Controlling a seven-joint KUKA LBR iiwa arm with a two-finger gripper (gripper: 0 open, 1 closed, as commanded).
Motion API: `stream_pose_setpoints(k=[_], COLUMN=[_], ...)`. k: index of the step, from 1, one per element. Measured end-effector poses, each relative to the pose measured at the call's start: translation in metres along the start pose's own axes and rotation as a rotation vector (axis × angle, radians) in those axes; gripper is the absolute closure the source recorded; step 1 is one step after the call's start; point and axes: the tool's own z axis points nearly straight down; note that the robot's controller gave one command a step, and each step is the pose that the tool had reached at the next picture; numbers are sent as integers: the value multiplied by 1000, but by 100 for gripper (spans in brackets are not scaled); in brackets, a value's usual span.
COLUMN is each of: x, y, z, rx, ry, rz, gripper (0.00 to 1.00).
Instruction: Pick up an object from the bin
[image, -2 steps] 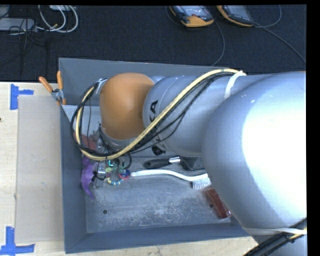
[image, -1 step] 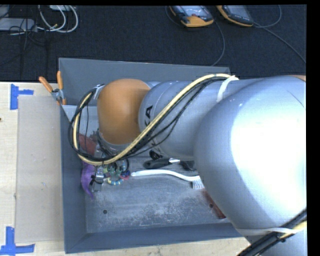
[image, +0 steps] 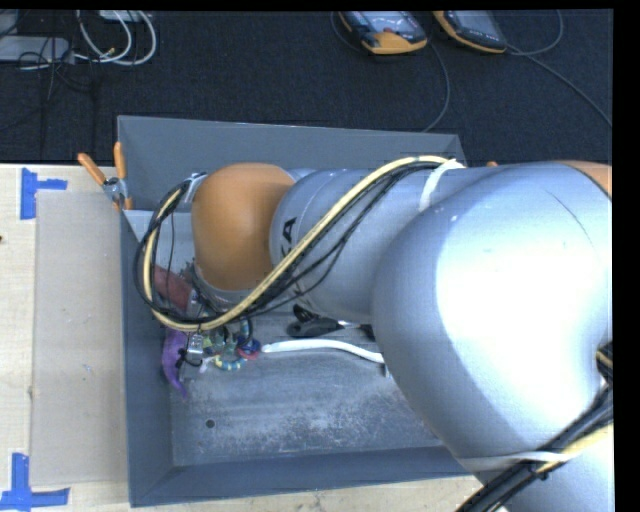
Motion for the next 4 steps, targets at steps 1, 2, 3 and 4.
stream_pose_setpoints(k=[1, 2, 3, 4], x=[-13, -14, -11, -14], y=[-6, -6, -6, -6], z=[15, 15, 17, 15], rx=[5, 5, 10, 5], ry=[8, 8, 21, 8], rz=[123, 124, 123, 126], gripper=[100, 0, 0, 100])
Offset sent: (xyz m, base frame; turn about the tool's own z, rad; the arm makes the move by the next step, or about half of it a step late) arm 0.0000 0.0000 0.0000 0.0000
